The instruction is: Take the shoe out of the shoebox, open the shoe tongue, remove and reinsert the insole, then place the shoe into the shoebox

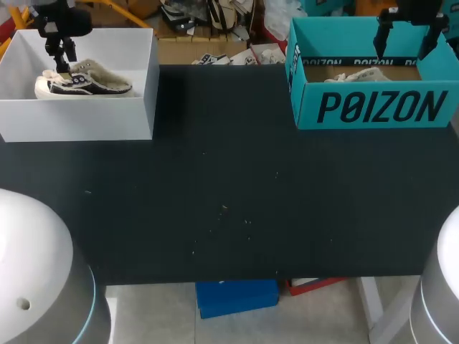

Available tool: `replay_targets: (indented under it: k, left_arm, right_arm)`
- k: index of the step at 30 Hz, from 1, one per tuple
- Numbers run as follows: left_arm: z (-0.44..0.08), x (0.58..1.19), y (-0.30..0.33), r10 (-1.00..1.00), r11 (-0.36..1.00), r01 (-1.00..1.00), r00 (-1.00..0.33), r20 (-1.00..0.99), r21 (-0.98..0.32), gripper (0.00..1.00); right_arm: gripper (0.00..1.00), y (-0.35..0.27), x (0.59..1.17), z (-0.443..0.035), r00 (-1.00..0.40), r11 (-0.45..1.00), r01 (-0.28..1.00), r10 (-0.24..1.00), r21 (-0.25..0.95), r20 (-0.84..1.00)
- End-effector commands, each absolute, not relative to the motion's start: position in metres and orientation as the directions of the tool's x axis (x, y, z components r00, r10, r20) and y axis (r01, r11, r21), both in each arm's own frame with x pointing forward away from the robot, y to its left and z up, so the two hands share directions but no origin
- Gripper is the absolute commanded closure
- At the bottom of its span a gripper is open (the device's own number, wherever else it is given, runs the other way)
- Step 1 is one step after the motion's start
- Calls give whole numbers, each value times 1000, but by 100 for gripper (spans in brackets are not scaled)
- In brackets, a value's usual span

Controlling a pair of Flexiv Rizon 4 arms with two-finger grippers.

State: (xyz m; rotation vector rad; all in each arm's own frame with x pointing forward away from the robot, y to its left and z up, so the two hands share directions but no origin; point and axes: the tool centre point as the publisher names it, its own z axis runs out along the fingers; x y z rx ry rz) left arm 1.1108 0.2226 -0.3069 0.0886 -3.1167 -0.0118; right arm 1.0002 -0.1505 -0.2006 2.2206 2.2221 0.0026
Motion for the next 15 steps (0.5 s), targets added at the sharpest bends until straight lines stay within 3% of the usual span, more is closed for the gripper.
replay_targets:
  k: [1,4,7,9,15]
  left_arm:
    - [-324,1125,220,-44,999,-43,-997,57,24,27]
    - [-333,1128,219,-35,999,-33,-997,70,32,28]
    - [-341,1129,219,-30,999,-27,-996,81,40,36]
    - [-347,1130,220,-28,999,-24,-996,88,47,33]
    - [-363,1130,220,-22,998,-14,-994,110,67,36]
  right_arm:
    - [0,-150,1000,-200,0,0,1000,1000,1,1]
    - [0,-150,1000,-200,0,0,1000,1000,1,1]
    - [0,-150,1000,-200,0,0,1000,1000,1,1]
    - [0,-150,1000,-200,0,0,1000,1000,1,1]
    - [0,-150,1000,-200,0,0,1000,1000,1,1]
